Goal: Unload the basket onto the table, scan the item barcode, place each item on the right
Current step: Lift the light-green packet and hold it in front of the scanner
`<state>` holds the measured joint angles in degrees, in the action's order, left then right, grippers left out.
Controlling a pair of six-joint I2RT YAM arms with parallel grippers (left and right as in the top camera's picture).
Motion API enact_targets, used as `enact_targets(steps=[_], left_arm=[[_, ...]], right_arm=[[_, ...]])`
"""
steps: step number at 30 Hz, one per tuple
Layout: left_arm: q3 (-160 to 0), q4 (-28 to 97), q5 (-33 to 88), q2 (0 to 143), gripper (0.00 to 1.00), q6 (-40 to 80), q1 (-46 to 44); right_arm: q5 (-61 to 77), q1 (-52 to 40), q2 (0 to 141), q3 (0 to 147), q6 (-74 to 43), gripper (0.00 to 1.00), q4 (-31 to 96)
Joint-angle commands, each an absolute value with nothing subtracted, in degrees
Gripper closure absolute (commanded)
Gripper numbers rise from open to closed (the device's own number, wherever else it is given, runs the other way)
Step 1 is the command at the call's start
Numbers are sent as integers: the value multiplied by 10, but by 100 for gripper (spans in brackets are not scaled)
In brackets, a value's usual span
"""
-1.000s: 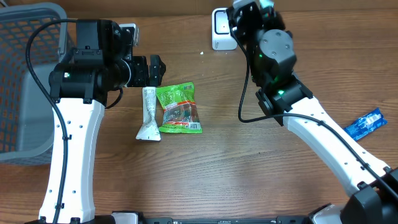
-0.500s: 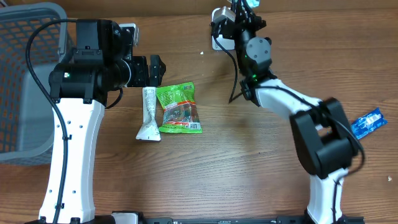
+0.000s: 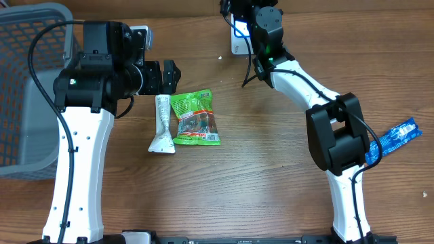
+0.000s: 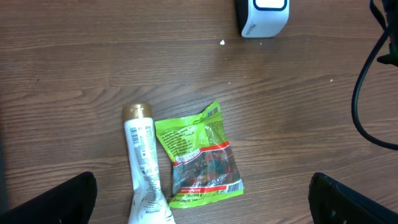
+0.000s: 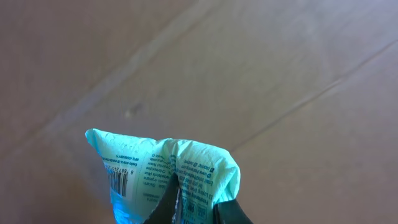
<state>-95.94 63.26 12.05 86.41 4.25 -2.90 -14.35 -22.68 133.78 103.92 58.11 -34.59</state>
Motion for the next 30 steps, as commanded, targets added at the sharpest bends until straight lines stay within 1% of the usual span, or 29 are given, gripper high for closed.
enact_targets(steps=[1,3,11,16,20,30], left_arm=[[-968,632,130,866,0,32,-30],[-968,632,130,866,0,32,-30],[-968,632,130,866,0,32,-30],[-968,632,130,866,0,32,-30],[-968,632,130,866,0,32,-30],[-968,632,130,866,0,32,-30]], right_arm=[[-142,-213,1369,1056,575,96,-334],[-148,-213,1375,1056,578,96,-333],[-154,-212,1408,1056,652,96,-323],[-156,-212,1413,1056,653,96,-318],[-157,-212,1413,1056,678,96,-320],[-204,-213,1413,1055,683,96,-312]])
